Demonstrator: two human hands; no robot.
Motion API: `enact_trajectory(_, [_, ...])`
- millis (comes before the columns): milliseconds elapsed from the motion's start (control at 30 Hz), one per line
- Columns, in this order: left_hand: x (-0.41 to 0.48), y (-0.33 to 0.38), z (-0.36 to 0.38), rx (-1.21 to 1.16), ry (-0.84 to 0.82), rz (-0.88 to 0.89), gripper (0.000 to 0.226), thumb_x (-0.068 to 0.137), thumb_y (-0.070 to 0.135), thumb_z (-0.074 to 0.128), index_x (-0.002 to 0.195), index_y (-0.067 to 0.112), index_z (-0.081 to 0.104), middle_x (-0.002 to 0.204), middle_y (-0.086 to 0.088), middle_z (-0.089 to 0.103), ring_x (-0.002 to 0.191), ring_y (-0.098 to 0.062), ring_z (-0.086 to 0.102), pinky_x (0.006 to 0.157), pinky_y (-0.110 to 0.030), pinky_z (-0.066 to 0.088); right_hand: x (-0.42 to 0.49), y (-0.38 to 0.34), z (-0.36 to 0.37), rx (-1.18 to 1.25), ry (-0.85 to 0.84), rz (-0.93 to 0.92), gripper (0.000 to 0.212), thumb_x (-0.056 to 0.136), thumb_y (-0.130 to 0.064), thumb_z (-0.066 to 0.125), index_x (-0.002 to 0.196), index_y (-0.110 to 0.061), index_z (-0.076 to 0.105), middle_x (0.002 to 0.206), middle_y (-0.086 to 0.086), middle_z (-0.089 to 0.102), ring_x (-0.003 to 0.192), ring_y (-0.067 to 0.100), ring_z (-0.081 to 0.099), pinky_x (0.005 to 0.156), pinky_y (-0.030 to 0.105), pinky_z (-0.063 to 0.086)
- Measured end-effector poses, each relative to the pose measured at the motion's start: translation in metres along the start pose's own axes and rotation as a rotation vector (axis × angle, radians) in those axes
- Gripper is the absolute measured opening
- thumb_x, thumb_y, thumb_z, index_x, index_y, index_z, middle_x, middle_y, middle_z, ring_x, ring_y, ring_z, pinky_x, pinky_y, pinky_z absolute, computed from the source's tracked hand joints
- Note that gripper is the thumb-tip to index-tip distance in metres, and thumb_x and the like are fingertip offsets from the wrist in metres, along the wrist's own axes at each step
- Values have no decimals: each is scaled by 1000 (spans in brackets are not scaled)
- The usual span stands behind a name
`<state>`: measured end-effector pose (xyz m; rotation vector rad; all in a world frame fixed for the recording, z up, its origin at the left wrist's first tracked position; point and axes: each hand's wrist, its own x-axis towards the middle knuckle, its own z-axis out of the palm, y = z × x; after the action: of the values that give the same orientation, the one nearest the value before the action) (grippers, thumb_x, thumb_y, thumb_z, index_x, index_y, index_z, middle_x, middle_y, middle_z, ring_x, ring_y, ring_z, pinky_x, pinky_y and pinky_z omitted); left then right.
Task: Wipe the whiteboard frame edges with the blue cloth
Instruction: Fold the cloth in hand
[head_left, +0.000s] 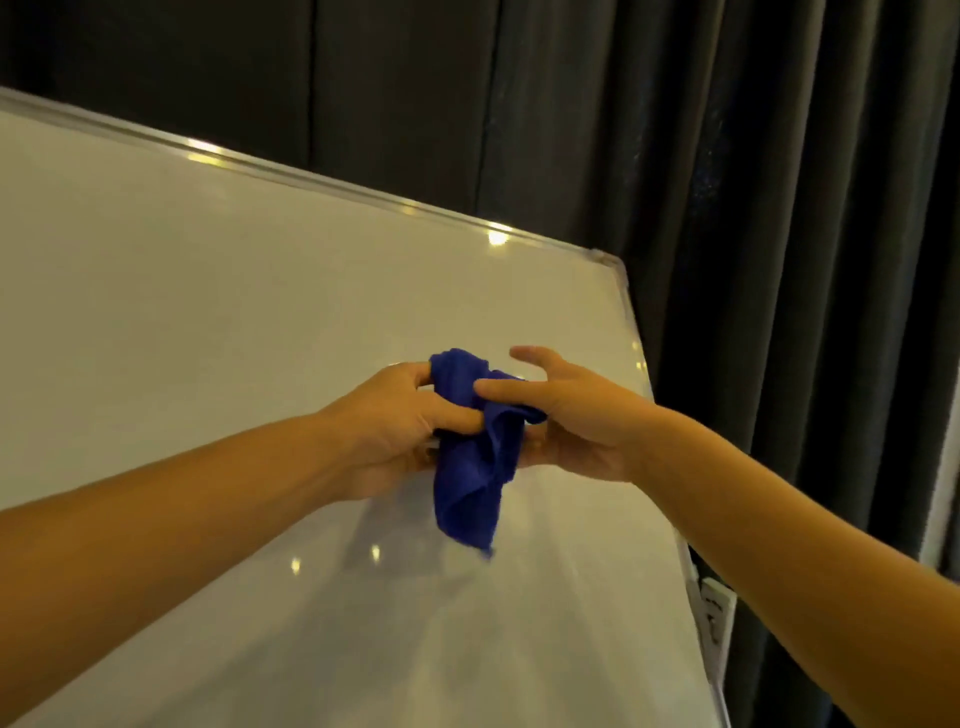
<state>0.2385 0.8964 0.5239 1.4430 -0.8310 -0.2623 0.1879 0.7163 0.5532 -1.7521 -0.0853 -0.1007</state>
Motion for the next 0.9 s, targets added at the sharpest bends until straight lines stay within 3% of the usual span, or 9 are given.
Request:
enact_trajectory(100, [-33,-10,-15,34,-1,-65,57,73,-2,78,122,20,60,111,-12,72,99,-29,71,84,-45,59,-9,27,23,181,-110,70,62,81,-3,75,136,-14,49,130,18,60,101,35,70,76,44,60])
enact_trajectory(200, [-57,-26,-26,110,95,-77,60,66,15,87,119,23,60,103,-5,75,91,-23,74,81,-42,60,-19,53,36,169,-178,-9,31,85,3,64,112,-9,72,116,18,70,103,31,69,77,35,58])
enact_trajectory(267, [-67,-39,-27,100,159,-60,56,67,18,87,116,21,59,96,-5,77,85,-20,74,78,-38,61,-27,71,39,190,-151,-42,31,83,3,65,110,-11,73,115,16,71,102,29,70,77,33,58])
enact_trajectory(367, [-83,-66,-23,104,183,-28,57,71,10,84,119,20,55,102,-6,75,89,-17,73,83,-36,59,-45,100,39,237,-74,-83,36,78,-4,72,113,-13,72,117,15,70,102,28,70,76,32,58])
enact_trajectory(467, [-95,-94,-7,165,155,44,67,76,-2,77,128,31,52,102,-2,76,92,-13,72,79,-26,59,-69,136,31,251,42,-115,30,75,-11,74,105,-15,74,111,13,72,99,27,70,76,33,58])
enact_trajectory(600, [-101,-126,33,383,164,154,35,78,10,76,100,36,70,99,13,70,92,-4,66,79,-15,51,-110,184,18,229,135,-181,22,79,-23,74,100,-18,70,104,11,71,97,27,69,82,36,58])
enact_trajectory(667, [-102,-146,69,355,187,123,22,77,18,79,89,35,71,102,7,62,92,-3,63,81,-16,49,-137,211,1,220,164,-153,23,87,-27,67,108,-18,64,109,11,70,102,29,66,88,40,57])
enact_trajectory(767, [-108,-189,146,168,113,-7,11,89,25,68,97,19,66,100,-5,68,92,-16,66,80,-27,55,-182,257,-29,391,188,10,25,95,-28,58,116,-15,56,115,10,69,103,30,67,86,45,57])
enact_trajectory(900, [-119,-248,275,-18,211,-181,14,95,35,59,97,22,61,95,-1,71,89,-21,69,73,-32,58,-253,311,-81,598,268,174,43,87,-19,71,126,-13,53,122,12,68,110,32,66,85,45,56])
